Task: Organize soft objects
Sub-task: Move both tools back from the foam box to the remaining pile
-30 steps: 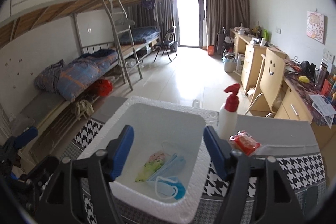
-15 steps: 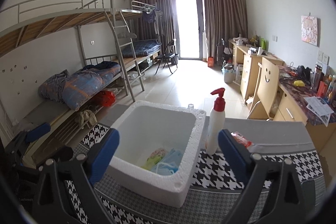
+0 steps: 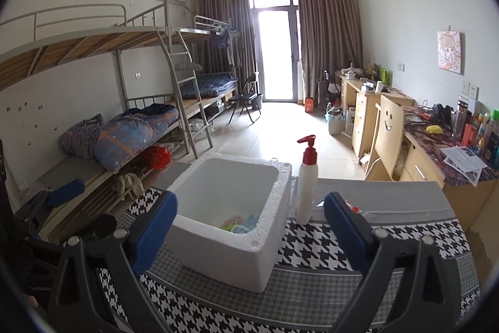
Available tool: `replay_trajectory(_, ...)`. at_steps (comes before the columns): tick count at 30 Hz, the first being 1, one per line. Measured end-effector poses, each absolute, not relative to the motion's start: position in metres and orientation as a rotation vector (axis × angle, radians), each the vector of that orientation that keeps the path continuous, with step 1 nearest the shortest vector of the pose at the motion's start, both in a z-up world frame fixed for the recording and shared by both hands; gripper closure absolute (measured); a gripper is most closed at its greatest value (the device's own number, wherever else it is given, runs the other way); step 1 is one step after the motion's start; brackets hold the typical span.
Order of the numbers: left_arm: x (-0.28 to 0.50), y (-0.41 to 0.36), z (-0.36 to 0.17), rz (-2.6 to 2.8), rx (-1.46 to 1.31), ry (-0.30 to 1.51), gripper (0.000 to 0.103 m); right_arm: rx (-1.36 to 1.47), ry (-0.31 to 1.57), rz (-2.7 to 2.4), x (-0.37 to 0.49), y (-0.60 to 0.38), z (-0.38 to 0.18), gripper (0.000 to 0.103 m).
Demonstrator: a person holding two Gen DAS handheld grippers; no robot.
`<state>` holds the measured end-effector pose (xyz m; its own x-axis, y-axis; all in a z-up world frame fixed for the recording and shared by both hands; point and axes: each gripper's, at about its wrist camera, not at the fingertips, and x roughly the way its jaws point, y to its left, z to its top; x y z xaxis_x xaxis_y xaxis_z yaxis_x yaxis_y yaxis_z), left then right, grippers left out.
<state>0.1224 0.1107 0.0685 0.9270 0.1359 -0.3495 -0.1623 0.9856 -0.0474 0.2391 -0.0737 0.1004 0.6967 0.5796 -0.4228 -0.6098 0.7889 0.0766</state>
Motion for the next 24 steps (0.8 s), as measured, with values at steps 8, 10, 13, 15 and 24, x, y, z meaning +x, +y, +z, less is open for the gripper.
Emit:
replay_trajectory(8, 0.107, 0.097, 0.062, 0.141, -0.081, 0.317, 0.001, -0.088, 0.409, 0.631, 0.218, -0.092, 0.094, 0.006)
replay_trajectory(10, 0.103, 0.093, 0.060, 0.146, -0.078, 0.305, 0.001, -0.088, 0.403, 0.614, 0.214, -0.098, 0.091, 0.006)
replay_trajectory(13, 0.099, 0.088, 0.059, 0.145, -0.077, 0.298, 0.001, -0.074, 0.397, 0.608, 0.207, -0.110, 0.085, 0.006)
replay_trajectory(15, 0.095, 0.086, 0.056, 0.148, -0.078, 0.293, 0.001, -0.074, 0.401, 0.606, 0.204, -0.113, 0.084, 0.006)
replay_trajectory(24, 0.083, 0.083, 0.042, 0.153, -0.101, 0.279, 0.001, -0.116, 0.341, 0.554, 0.181, -0.127, 0.070, 0.006)
